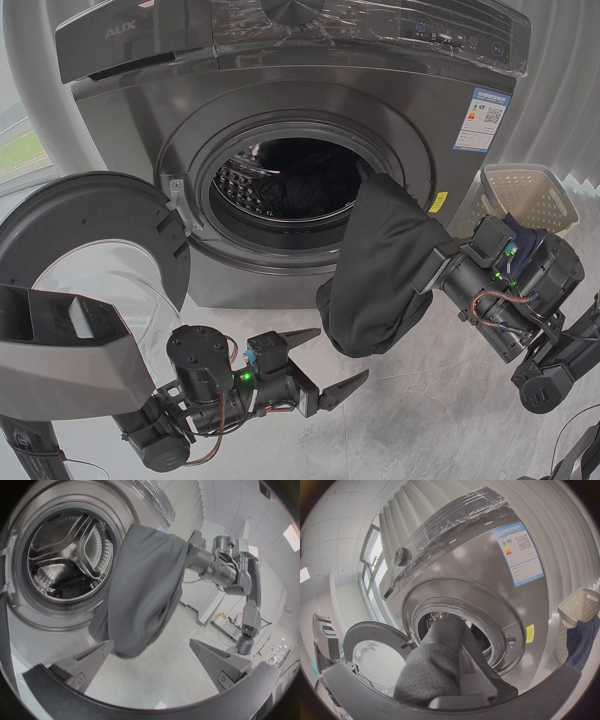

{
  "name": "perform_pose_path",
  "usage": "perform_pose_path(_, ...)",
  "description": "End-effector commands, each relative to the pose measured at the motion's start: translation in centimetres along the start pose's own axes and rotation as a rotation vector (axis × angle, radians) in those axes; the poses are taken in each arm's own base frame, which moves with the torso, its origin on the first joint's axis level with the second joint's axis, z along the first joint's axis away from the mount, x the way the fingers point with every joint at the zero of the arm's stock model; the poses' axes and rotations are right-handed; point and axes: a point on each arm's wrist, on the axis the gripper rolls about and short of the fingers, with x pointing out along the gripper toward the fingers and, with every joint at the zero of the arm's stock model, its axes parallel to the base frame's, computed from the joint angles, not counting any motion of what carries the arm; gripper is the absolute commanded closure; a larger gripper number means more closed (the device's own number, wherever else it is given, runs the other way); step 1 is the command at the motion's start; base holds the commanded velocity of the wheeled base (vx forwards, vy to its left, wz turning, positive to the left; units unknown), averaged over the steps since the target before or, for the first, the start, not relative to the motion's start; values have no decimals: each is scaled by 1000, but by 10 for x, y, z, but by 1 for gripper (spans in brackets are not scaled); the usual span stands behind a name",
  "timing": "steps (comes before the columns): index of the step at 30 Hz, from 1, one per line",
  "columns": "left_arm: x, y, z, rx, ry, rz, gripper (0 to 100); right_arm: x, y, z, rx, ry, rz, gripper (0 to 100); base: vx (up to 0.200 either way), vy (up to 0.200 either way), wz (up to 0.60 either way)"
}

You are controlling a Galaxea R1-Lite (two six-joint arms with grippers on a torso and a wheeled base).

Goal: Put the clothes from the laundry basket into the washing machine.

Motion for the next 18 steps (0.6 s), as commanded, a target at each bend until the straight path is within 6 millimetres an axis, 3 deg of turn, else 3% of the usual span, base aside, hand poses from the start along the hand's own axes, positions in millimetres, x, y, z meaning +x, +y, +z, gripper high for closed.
perform_pose_path(1,21,3,5,10,-55,-8,0,3,-1,-13,-1,37,-2,100,0,0,0)
perform_pose_path(18,54,-5,-1,28,-96,-48,0,4,3,-16,2,46,9,100,0,0,0)
